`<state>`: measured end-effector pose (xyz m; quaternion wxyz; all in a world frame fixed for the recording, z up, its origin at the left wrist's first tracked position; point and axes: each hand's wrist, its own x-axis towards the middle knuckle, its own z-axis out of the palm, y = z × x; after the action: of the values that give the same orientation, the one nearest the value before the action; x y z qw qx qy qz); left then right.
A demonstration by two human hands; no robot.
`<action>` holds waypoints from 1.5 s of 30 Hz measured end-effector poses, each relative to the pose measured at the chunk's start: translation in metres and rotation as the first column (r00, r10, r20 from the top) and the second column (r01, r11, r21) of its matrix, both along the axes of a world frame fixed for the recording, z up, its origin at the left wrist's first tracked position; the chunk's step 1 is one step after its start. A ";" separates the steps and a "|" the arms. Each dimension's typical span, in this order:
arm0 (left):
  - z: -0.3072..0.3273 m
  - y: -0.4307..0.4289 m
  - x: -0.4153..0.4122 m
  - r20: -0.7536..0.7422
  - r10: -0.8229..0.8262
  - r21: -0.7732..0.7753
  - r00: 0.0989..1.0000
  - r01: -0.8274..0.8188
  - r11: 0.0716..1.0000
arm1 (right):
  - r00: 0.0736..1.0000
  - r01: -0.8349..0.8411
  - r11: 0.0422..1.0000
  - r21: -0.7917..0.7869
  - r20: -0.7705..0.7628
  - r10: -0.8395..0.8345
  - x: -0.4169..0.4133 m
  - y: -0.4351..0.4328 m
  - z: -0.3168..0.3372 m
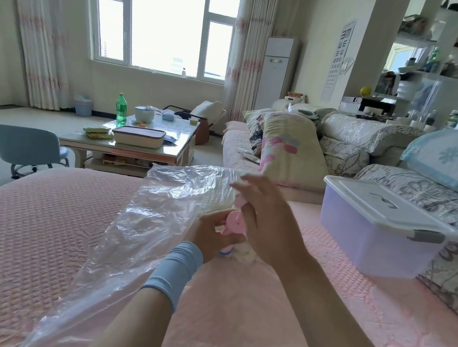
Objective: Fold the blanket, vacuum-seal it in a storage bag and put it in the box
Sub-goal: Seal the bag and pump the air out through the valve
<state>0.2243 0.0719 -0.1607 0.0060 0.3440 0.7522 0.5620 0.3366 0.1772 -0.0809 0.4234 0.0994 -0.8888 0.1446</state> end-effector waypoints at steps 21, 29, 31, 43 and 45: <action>0.045 -0.034 -0.009 0.124 0.071 0.046 0.990 -0.077 0.996 | 0.977 -0.136 0.805 -0.577 0.058 0.207 -0.065 0.013 -0.070; 0.063 -0.022 -0.009 -0.377 0.189 -0.173 0.907 -0.269 0.948 | 0.955 -0.030 0.815 -0.578 0.224 0.194 -0.093 0.019 -0.088; 0.066 -0.024 -0.013 -0.433 0.225 -0.127 0.873 -0.306 0.943 | 0.959 -0.028 0.824 -0.566 0.217 0.182 -0.101 0.017 -0.092; 0.098 -0.032 -0.008 -0.687 0.435 0.183 0.582 -0.441 0.879 | 0.974 -0.023 0.830 -0.557 0.173 0.143 -0.108 0.020 -0.105; 0.078 -0.028 -0.001 -0.664 0.256 -0.089 0.703 -0.414 0.906 | 0.970 -0.008 0.828 -0.560 0.195 0.141 -0.105 0.021 -0.106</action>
<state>0.2235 0.0441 -0.0830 -0.3126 0.3674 0.8188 0.3113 0.2313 0.1985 -0.1866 0.3229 -0.0103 -0.8464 0.4233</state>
